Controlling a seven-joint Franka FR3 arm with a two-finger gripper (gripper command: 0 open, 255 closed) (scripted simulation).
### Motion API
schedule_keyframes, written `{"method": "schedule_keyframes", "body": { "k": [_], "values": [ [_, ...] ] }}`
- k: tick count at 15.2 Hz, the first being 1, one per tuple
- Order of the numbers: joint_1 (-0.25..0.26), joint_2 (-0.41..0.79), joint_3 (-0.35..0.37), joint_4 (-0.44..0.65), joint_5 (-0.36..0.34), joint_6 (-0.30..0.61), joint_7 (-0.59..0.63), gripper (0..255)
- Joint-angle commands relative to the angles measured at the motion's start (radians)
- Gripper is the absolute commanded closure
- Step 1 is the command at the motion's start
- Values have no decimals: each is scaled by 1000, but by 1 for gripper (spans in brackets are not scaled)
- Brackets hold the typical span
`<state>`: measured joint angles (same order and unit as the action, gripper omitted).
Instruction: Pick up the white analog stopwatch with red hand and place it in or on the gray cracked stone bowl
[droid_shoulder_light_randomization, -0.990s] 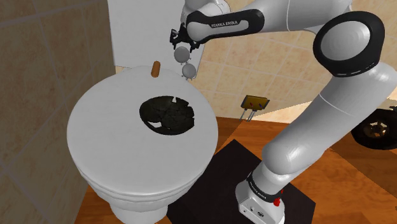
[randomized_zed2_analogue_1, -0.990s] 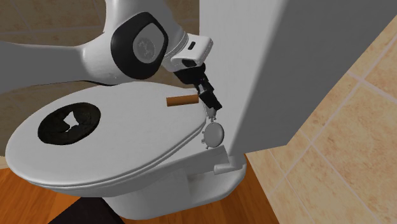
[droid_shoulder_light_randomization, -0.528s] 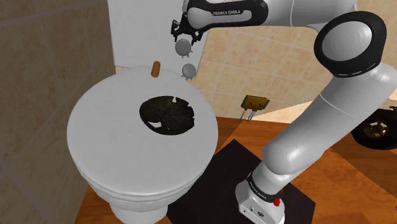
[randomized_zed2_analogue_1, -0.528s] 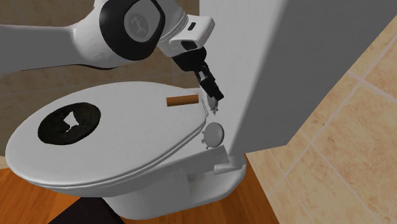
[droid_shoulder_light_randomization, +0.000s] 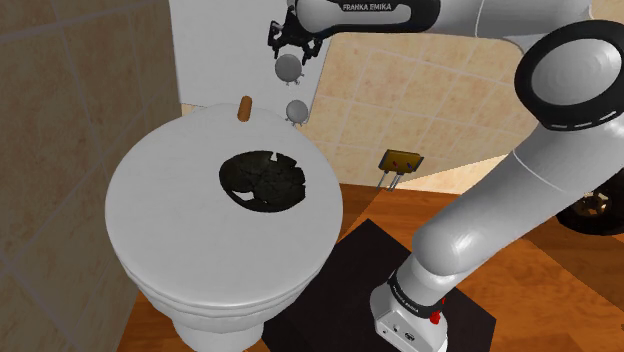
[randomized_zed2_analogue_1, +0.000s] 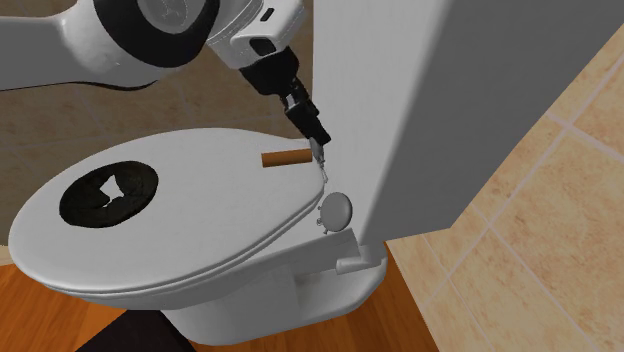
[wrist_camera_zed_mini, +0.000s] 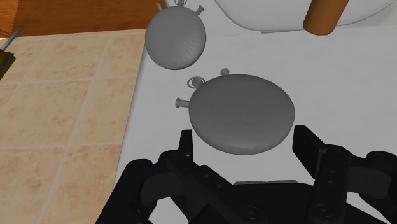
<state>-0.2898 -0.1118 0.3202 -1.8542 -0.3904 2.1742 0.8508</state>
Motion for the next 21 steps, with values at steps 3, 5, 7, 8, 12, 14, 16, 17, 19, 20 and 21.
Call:
{"method": "schedule_keyframes", "body": {
  "k": [3, 5, 7, 8, 12, 14, 16, 17, 19, 20, 21],
  "values": [
    [32, -115, 30, -102, 23, -26, 49, 255],
    [49, -166, 47, -141, 36, -43, 73, 255],
    [67, -213, 64, -175, 50, -64, 97, 255],
    [77, -236, 73, -190, 57, -75, 109, 255],
    [116, -320, 114, -238, 87, -127, 160, 255],
    [136, -357, 136, -254, 103, -156, 186, 255],
    [156, -391, 161, -265, 119, -187, 213, 255],
    [165, -407, 173, -269, 128, -203, 227, 255],
    [185, -436, 200, -273, 144, -237, 255, 255],
    [194, -448, 214, -273, 152, -254, 270, 255],
    [203, -460, 228, -272, 161, -272, 285, 255]
  ]
}}
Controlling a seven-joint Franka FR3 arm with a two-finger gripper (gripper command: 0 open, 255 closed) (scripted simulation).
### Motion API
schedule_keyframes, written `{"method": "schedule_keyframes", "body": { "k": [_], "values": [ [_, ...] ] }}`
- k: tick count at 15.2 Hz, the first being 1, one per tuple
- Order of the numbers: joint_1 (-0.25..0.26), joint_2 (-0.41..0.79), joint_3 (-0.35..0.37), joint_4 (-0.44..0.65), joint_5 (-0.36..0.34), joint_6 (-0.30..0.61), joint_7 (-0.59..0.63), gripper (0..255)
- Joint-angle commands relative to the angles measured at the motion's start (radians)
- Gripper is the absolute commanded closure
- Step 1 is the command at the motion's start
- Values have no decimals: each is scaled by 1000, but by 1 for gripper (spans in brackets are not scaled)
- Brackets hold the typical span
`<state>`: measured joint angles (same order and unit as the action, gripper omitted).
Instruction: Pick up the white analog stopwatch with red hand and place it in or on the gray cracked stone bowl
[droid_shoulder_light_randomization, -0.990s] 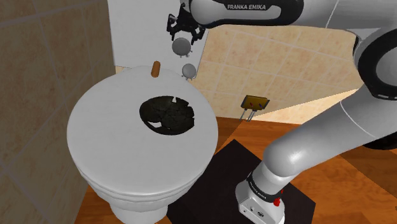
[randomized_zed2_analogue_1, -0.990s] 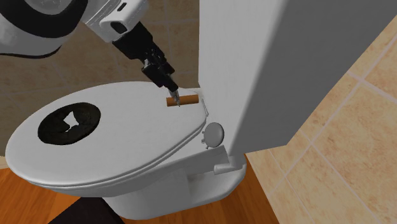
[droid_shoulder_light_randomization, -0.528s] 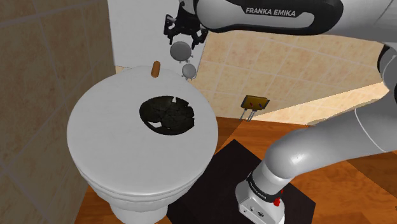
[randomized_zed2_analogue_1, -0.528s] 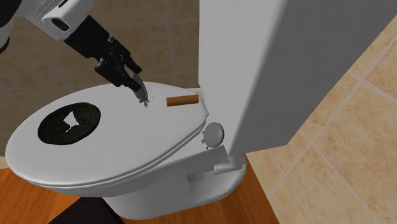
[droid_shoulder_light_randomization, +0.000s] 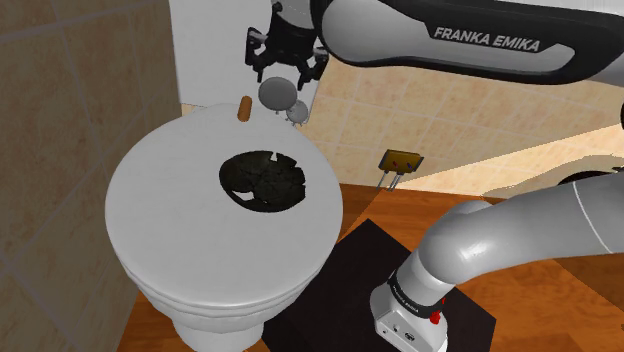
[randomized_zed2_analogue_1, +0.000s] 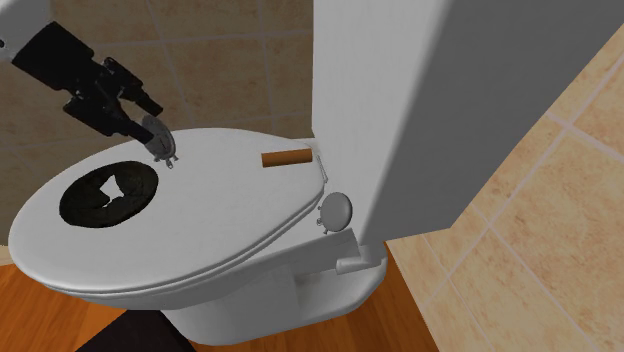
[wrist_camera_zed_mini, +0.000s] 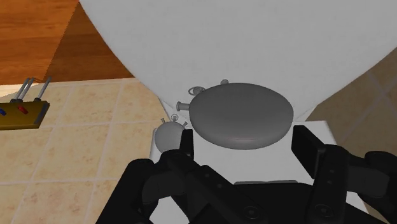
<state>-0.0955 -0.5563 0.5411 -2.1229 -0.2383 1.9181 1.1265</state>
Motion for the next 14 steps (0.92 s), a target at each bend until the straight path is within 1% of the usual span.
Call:
{"method": "schedule_keyframes", "body": {
  "k": [1, 8, 14],
  "values": [
    [18, -26, 22, -1, 17, -33, 24, 255],
    [64, -71, 129, 45, 68, -152, 129, 255],
    [76, -86, 139, -43, 75, -84, 155, 255]
  ]
}}
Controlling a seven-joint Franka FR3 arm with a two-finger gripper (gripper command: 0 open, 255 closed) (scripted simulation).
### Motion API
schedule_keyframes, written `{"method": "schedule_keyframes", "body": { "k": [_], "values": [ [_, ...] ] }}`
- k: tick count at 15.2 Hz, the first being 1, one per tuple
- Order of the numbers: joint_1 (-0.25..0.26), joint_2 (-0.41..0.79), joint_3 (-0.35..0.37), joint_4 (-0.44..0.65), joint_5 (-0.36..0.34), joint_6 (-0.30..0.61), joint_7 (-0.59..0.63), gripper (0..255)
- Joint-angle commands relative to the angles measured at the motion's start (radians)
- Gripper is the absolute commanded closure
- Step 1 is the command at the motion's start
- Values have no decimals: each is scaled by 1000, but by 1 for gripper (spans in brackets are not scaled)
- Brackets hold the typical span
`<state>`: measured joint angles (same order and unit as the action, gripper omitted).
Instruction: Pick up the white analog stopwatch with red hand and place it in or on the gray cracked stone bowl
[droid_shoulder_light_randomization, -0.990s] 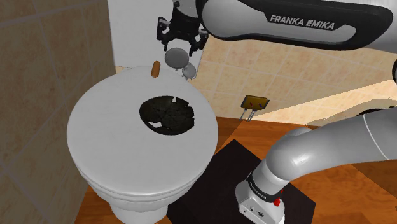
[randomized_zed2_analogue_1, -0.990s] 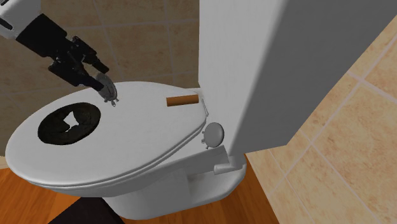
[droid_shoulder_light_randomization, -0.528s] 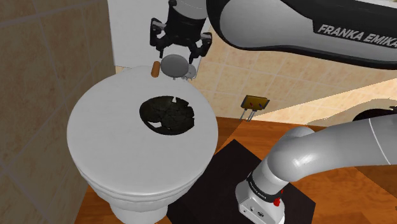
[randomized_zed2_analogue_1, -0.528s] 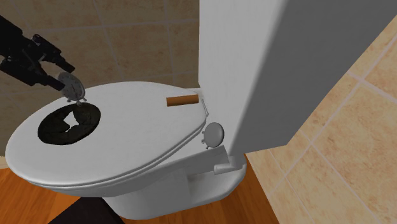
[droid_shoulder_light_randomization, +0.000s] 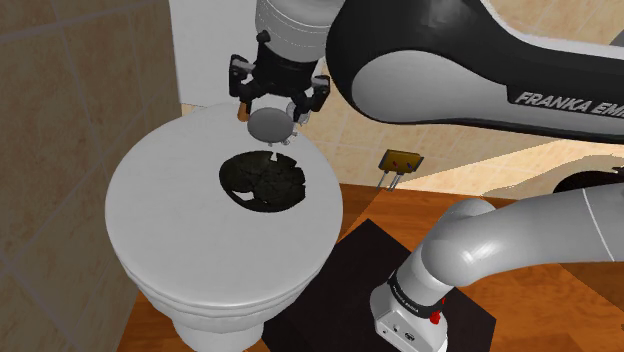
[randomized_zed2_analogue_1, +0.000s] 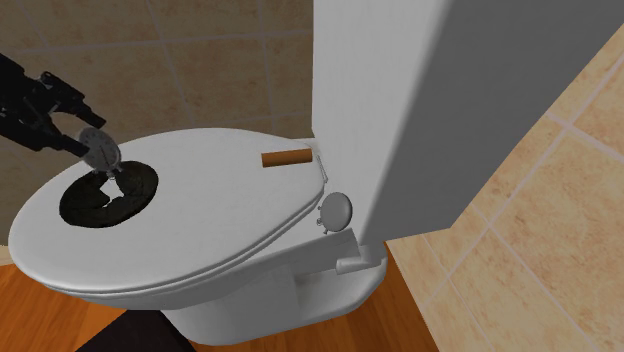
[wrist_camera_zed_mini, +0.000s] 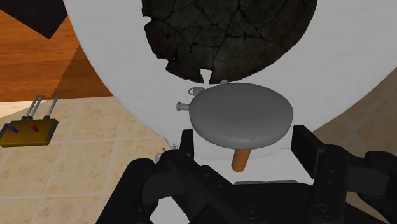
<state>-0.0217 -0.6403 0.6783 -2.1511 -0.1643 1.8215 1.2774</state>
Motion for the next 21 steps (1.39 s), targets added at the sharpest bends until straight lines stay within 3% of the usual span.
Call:
{"method": "schedule_keyframes", "body": {
  "k": [1, 11, 19, 20, 21],
  "values": [
    [4, -4, 4, -29, 2, 24, 9, 255],
    [15, -10, 34, -166, 8, 145, 64, 255],
    [15, -10, 34, -166, 8, 145, 64, 255],
    [15, -10, 34, -166, 8, 145, 64, 0],
    [15, -10, 34, -166, 8, 145, 64, 0]
  ]
}}
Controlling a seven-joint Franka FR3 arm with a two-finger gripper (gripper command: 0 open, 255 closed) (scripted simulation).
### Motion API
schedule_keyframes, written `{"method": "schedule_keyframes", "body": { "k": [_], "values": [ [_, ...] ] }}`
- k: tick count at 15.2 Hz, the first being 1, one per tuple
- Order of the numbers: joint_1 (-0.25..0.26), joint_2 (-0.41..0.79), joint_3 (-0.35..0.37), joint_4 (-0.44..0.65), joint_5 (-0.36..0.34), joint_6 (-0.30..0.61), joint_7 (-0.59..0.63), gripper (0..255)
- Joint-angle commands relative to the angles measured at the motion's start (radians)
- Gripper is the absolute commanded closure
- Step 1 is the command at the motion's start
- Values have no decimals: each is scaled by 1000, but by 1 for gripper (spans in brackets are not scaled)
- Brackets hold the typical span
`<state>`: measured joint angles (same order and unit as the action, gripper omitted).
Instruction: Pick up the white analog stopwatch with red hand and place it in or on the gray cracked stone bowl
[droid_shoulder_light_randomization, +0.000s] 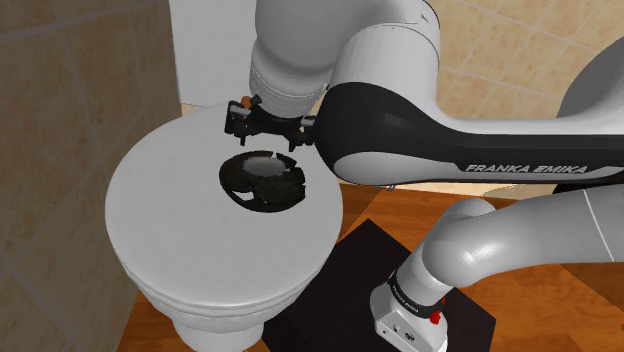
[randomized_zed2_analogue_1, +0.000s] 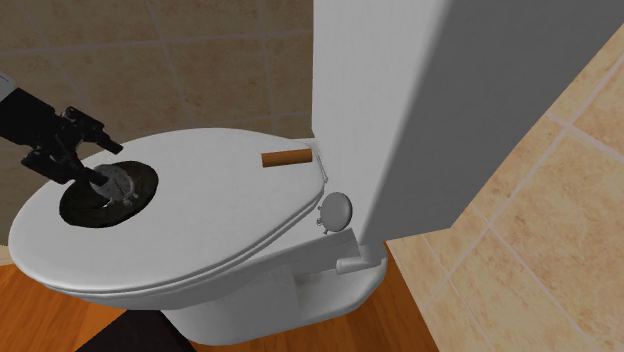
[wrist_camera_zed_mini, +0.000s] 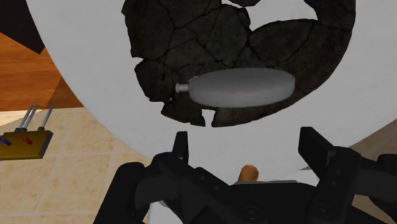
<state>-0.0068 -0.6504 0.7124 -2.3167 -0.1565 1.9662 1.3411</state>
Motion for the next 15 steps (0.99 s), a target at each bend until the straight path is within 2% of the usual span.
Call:
{"method": "schedule_keyframes", "body": {
  "k": [1, 4, 8, 15],
  "values": [
    [0, 0, 0, 0, 0, 0, 0, 0],
    [0, 0, 0, 0, 0, 0, 0, 0],
    [15, -17, 5, 109, 17, -128, -10, 0],
    [15, -17, 5, 109, 17, -128, -10, 0]
  ]
}}
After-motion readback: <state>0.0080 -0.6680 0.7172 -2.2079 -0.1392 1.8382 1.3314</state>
